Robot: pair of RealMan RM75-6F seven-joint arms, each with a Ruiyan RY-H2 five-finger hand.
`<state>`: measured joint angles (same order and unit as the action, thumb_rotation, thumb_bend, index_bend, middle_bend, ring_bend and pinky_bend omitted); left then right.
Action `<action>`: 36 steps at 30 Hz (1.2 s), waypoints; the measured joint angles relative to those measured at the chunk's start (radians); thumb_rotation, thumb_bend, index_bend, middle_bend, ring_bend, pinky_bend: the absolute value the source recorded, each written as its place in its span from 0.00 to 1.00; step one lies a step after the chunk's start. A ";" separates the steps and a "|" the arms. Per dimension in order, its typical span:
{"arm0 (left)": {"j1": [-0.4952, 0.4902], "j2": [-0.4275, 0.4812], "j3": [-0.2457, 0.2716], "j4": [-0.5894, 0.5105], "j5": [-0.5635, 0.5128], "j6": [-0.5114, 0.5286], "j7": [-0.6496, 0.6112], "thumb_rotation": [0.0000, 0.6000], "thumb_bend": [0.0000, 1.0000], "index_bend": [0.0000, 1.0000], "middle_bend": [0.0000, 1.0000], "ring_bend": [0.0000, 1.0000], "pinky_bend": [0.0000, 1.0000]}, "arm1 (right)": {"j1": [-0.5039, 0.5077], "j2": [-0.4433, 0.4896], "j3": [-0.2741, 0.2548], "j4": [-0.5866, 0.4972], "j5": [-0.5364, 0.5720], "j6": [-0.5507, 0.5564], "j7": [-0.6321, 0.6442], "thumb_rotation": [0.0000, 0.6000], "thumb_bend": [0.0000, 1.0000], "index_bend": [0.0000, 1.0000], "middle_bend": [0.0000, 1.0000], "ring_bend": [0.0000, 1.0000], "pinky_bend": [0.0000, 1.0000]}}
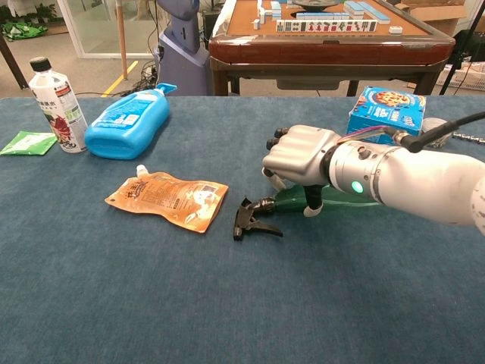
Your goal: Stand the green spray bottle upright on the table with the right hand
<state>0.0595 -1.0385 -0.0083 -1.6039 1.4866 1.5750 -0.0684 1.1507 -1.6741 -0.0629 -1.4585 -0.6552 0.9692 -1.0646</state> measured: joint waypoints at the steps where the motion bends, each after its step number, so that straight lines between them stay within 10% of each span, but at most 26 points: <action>1: 0.000 0.000 0.000 0.000 0.000 0.000 0.000 1.00 0.26 0.39 0.31 0.29 0.16 | -0.001 0.000 0.000 0.000 0.000 -0.002 -0.001 0.93 0.25 0.51 0.35 0.09 0.00; 8: 0.003 0.001 0.000 0.001 -0.001 0.002 -0.002 1.00 0.26 0.39 0.31 0.29 0.16 | -0.016 -0.001 0.003 0.013 -0.047 -0.003 0.021 1.00 0.45 0.66 0.46 0.21 0.01; 17: 0.003 0.005 -0.002 -0.007 0.000 0.004 0.002 1.00 0.26 0.39 0.31 0.29 0.16 | -0.059 0.037 0.047 -0.010 -0.174 0.008 0.189 1.00 0.48 0.71 0.53 0.30 0.11; 36: -0.001 0.014 -0.005 -0.034 0.011 0.007 0.023 1.00 0.26 0.39 0.31 0.29 0.16 | -0.266 0.183 0.218 -0.094 -0.416 0.074 0.958 1.00 0.48 0.71 0.54 0.31 0.11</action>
<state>0.0583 -1.0243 -0.0130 -1.6374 1.4977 1.5819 -0.0454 0.8844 -1.4914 0.1550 -1.5521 -1.0710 1.0428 -0.1067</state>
